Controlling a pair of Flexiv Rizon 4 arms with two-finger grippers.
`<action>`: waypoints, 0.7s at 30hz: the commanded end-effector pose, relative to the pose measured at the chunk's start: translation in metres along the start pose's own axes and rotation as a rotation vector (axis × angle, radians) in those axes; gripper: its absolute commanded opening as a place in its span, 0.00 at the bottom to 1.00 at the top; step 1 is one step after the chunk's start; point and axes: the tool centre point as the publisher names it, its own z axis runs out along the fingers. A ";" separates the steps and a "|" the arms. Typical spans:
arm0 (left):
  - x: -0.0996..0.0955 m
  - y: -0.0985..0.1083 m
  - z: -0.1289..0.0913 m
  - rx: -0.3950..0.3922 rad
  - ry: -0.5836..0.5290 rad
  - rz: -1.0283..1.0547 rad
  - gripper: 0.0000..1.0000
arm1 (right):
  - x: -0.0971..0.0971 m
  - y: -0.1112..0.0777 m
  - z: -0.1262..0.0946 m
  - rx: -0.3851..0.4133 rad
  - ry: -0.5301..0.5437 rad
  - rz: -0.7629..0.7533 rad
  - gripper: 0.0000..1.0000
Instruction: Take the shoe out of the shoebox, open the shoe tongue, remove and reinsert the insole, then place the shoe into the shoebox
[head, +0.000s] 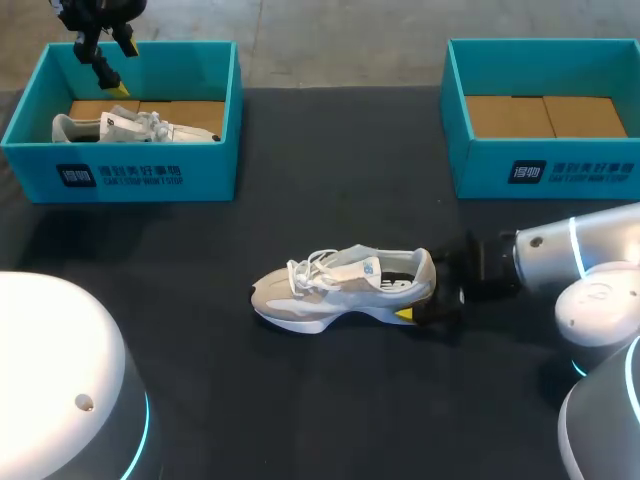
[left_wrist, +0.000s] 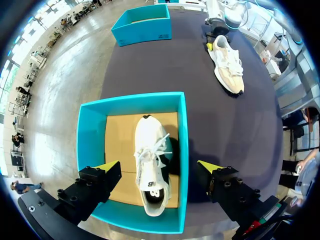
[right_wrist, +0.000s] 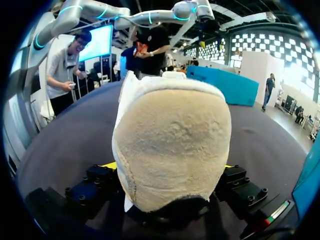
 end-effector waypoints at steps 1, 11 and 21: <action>0.001 0.000 0.001 0.000 -0.002 0.001 1.00 | -0.001 -0.001 0.007 0.001 -0.010 0.006 0.62; 0.001 0.000 0.001 0.000 -0.002 0.001 1.00 | 0.005 -0.002 0.006 -0.001 -0.004 0.007 0.00; 0.001 0.000 0.001 0.000 -0.002 0.001 1.00 | 0.005 -0.002 0.006 -0.001 -0.004 0.007 0.00</action>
